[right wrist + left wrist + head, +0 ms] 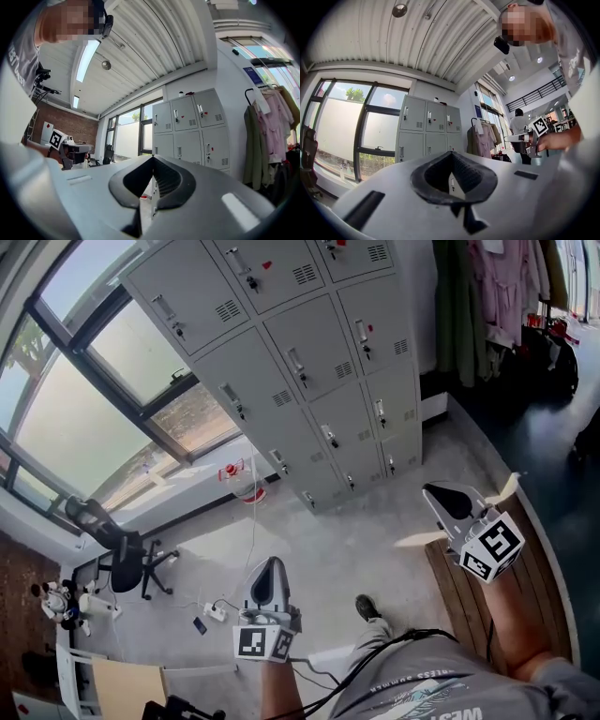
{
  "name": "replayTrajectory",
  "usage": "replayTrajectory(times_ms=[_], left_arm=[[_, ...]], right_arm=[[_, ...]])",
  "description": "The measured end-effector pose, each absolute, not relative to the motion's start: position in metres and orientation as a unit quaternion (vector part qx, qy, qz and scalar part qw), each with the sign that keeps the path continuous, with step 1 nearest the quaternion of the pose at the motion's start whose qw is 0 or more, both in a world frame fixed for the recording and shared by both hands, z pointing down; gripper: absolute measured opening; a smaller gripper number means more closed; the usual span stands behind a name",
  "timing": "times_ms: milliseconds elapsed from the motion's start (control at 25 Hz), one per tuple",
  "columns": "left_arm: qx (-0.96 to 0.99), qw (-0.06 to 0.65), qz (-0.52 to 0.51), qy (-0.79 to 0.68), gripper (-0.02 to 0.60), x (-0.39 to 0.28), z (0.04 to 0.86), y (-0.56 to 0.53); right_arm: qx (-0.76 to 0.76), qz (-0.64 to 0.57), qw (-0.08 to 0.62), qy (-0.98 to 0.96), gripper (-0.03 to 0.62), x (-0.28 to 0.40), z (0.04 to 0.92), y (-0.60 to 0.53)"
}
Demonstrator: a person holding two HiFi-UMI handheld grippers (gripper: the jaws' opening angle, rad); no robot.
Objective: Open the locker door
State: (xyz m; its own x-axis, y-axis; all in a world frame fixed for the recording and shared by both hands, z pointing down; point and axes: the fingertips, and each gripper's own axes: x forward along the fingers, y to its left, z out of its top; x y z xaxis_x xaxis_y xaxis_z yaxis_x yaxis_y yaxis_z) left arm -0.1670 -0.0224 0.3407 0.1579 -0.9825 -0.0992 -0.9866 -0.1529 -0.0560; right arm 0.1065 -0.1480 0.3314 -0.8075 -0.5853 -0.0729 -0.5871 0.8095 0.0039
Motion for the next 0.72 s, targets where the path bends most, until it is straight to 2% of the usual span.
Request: replayTrajectory(times_ms=[360, 720], left_arm=[[-0.767, 0.05, 0.021, 0.639, 0.006, -0.206, 0.35, -0.102], [-0.772, 0.05, 0.026, 0.633, 0.006, -0.284, 0.36, -0.189]], right_arm=[[-0.324, 0.012, 0.029, 0.945, -0.005, 0.072, 0.34, -0.216], [-0.33, 0.017, 0.022, 0.944, -0.005, -0.011, 0.344, -0.298]])
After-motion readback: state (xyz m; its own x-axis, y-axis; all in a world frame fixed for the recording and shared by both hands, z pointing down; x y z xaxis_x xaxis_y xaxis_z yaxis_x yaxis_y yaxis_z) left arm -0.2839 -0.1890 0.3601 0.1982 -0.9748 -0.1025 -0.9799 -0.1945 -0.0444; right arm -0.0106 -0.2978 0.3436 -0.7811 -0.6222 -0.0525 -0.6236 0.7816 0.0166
